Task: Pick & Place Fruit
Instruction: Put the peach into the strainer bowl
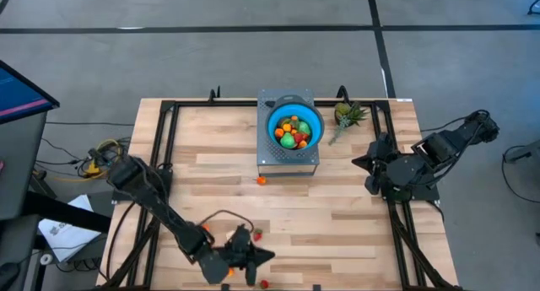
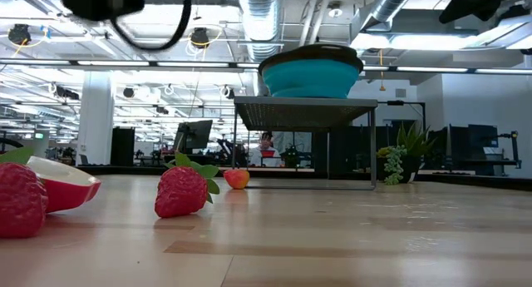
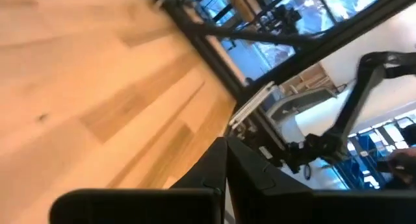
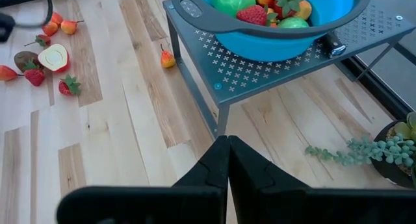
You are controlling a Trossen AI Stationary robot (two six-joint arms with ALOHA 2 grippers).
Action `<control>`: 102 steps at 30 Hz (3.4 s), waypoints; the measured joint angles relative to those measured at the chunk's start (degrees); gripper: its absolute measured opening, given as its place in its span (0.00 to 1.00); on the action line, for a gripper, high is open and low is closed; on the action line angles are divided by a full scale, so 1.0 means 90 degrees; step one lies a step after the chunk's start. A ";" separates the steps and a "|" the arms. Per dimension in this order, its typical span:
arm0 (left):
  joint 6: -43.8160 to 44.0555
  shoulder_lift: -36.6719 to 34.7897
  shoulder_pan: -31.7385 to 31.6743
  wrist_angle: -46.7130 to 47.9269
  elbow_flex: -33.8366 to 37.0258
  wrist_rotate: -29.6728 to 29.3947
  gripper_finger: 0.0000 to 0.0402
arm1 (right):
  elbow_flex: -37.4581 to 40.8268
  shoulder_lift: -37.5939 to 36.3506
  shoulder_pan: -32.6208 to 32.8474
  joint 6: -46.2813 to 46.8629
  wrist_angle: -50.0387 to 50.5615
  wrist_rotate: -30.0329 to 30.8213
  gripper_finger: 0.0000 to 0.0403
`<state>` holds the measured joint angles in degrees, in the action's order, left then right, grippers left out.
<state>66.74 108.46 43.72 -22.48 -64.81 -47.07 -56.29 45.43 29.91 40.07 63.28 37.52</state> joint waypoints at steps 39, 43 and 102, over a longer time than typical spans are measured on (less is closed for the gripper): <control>0.0339 -0.0884 -0.1131 0.4227 -0.0006 -0.0046 0.00 | 0.0000 0.0000 0.0005 -0.0171 0.0018 0.0000 0.00; 0.1112 -0.0835 -0.1087 0.5112 -0.0006 0.0279 0.00 | 0.0000 0.0000 0.0002 -0.0296 0.0018 0.0002 0.00; 0.2422 0.0338 -0.2328 0.5335 0.0121 0.0051 0.94 | 0.0000 0.0000 0.0000 -0.0345 0.0353 0.0005 0.00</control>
<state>88.54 111.50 22.76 25.53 -63.72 -46.61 -56.29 45.43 29.91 36.97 66.46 37.56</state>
